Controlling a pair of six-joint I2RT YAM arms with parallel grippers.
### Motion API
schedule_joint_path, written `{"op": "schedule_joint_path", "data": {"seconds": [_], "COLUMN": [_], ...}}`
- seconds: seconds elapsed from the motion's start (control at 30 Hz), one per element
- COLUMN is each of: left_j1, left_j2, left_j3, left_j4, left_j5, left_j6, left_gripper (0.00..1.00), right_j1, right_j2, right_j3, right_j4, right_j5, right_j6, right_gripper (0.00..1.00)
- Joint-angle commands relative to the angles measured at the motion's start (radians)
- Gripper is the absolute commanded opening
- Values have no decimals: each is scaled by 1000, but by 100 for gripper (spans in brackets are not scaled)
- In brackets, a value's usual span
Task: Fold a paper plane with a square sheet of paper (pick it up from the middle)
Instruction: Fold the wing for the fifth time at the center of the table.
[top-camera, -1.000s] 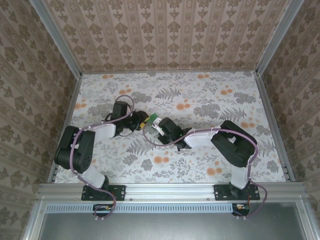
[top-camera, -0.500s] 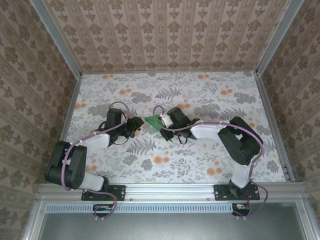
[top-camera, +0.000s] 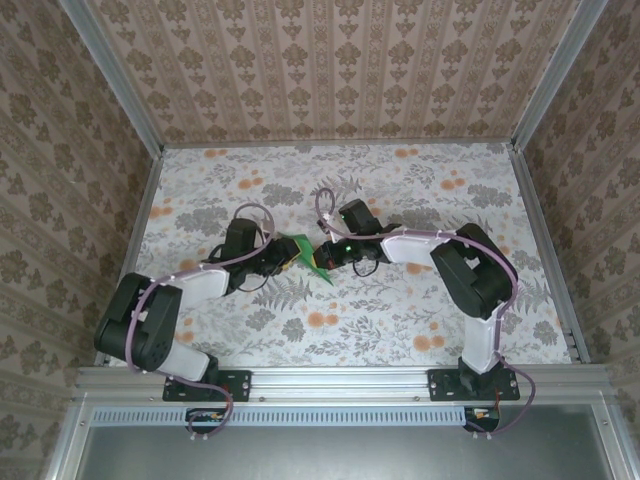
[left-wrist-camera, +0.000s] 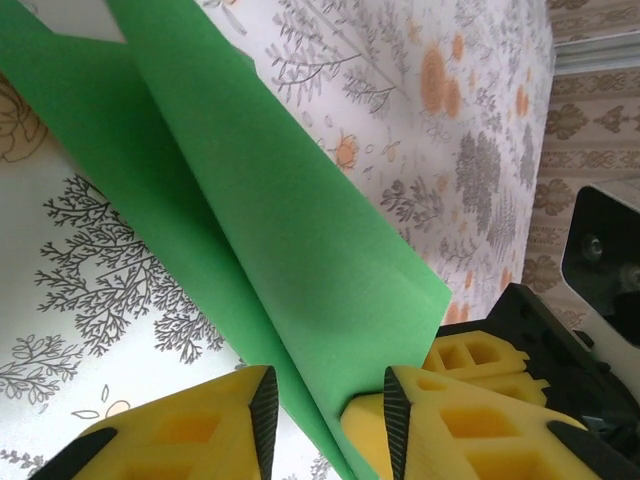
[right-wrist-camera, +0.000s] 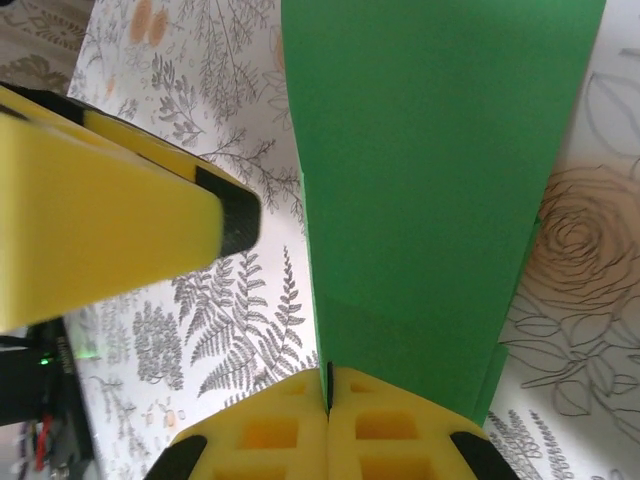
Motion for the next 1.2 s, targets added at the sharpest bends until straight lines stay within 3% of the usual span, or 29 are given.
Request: {"op": "schedule_joint_path", "data": {"seconds": [0.0,0.43,0.77,0.97,1.17], "left_j1": [-12,-26,-27,-27,-27], "left_j2": [31,105,154,176,195], "left_j3": [25,19,24,32,40], "left_j4": [44,101,135,145,139], "left_j5": [15,15,12,12,6], "left_j6": [22,26,33,30,28], "left_gripper": [34,30,27,26,24], "right_j1": [-10,-33,-37,-38,-37], "right_j2": [43,111,147,157,140], "right_j3": [37,65,87,111,130], "right_j4": [-10,27,-16,-83,-156], "right_j5": [-108,-200,-202,-182,-159], "right_j6": [64,167,166,126,65], "right_gripper": [1,1,3,9,24]}}
